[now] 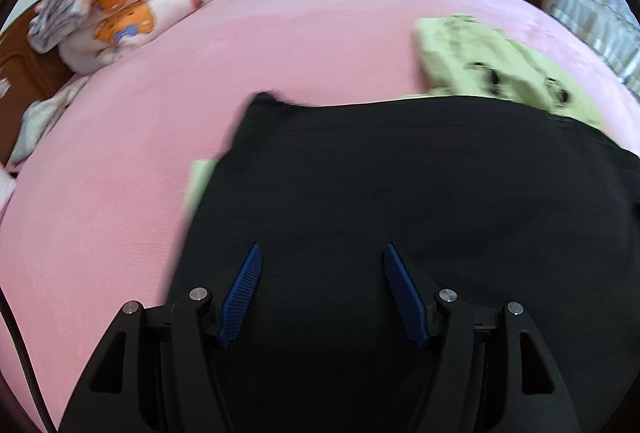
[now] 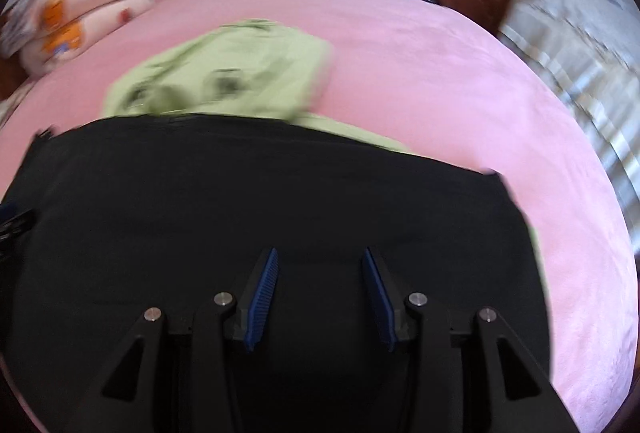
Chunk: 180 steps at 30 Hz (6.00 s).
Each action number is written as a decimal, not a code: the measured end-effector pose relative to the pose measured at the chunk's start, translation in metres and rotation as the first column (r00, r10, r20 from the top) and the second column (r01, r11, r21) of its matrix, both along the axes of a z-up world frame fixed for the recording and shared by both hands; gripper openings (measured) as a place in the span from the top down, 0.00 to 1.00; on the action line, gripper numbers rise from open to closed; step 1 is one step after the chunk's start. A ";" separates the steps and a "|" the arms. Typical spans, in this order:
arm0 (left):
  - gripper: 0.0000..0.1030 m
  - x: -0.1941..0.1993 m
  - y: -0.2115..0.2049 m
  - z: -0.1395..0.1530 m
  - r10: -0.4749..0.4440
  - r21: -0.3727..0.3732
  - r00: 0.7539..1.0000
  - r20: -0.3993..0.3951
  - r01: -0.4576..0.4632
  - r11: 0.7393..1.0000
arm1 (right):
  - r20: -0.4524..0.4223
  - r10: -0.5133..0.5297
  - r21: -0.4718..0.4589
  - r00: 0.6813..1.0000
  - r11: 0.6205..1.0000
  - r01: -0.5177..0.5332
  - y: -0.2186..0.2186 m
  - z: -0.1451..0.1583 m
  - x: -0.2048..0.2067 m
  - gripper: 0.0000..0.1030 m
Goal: Fold large clothes
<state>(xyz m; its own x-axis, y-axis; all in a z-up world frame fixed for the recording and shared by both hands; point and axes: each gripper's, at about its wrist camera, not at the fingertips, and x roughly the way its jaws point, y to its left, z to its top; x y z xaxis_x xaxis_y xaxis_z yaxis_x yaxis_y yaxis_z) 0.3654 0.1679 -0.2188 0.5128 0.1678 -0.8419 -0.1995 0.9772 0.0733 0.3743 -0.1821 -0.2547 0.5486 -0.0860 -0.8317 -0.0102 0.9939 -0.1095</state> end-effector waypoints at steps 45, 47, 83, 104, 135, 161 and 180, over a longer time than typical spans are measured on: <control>0.25 0.141 -0.079 0.074 -0.255 -0.105 0.966 -0.035 0.250 0.963 | -0.084 0.004 0.197 0.996 0.980 0.013 0.010 0.072 0.181 0.30; 0.25 0.142 -0.081 0.063 -0.256 -0.115 0.966 -0.047 0.249 0.962 | -0.105 -0.013 0.249 0.994 0.968 0.039 0.007 0.057 0.192 0.30; 0.25 0.011 -0.035 0.039 -0.258 -0.263 0.962 -0.088 0.228 0.938 | 0.133 0.741 -0.262 0.659 0.667 -0.697 0.123 0.078 -0.062 0.95; 0.25 -0.047 -0.095 0.075 -0.481 -0.183 0.876 -0.041 0.467 0.865 | -0.040 0.091 0.455 0.995 0.888 -0.063 -0.048 0.065 0.039 0.54; 0.25 -0.033 -0.059 0.079 -0.349 -0.257 0.937 0.000 0.337 0.906 | 0.331 0.595 0.146 0.733 0.735 -0.662 0.112 0.175 0.008 0.93; 0.25 -0.056 0.005 0.056 -0.244 -0.563 0.970 -0.023 0.189 0.804 | -0.027 0.387 0.388 0.922 0.854 -0.348 0.054 0.053 -0.114 0.61; 0.97 -0.031 -0.031 0.059 -0.148 -0.618 0.983 0.105 0.181 0.765 | 0.027 0.279 0.629 0.960 0.742 -0.233 0.038 0.083 -0.039 0.96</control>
